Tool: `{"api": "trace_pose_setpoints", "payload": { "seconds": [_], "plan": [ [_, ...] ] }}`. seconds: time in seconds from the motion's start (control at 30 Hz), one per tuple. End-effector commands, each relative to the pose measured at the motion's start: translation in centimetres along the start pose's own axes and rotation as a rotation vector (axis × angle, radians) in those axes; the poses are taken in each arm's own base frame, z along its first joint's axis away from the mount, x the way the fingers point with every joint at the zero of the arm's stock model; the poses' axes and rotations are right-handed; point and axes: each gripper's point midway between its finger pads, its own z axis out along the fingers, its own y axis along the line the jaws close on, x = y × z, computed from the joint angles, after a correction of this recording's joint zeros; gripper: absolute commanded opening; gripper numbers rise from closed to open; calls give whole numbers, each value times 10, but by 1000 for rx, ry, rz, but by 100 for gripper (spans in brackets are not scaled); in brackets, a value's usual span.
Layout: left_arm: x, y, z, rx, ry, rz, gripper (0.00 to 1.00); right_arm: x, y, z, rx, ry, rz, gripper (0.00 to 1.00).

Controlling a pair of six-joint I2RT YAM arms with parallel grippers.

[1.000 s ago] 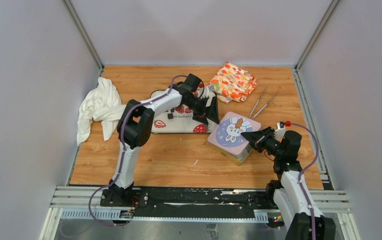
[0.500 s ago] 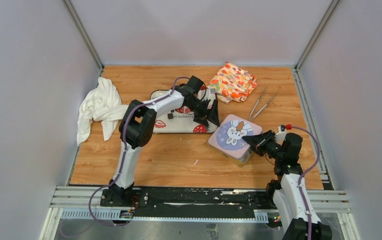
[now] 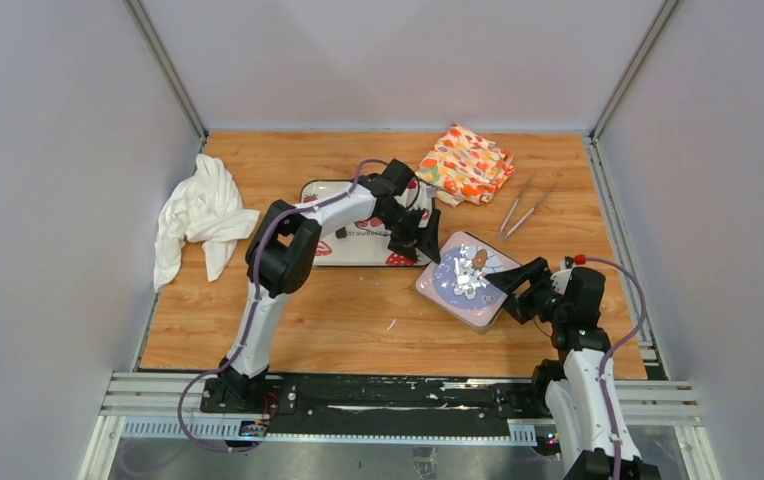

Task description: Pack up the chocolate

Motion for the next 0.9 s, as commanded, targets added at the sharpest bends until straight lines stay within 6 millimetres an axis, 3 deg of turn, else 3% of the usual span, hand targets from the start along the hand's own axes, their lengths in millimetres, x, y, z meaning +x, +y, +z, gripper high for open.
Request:
{"api": "trace_pose_setpoints", "payload": {
  "seconds": [0.0, 0.23, 0.43, 0.63, 0.73, 0.87],
  "plan": [
    [3, 2, 7, -24, 26, 19, 85, -9, -3, -10, 82, -37, -58, 77],
    [2, 0, 8, -24, 32, 24, 85, -16, 16, -30, 156, -19, -171, 78],
    [4, -7, 10, -4, 43, 37, 85, -13, 6, -41, 272, 57, -228, 78],
    [2, -14, 11, 0, 40, 47, 84, -43, 5, -63, 440, -34, -330, 76],
    [2, -15, 13, 2, 40, 45, 84, -52, 16, -63, 430, -44, -369, 73],
    [-2, -16, 13, 0, 33, 45, 84, -48, 28, -57, 374, 37, -438, 65]
  ]
}}
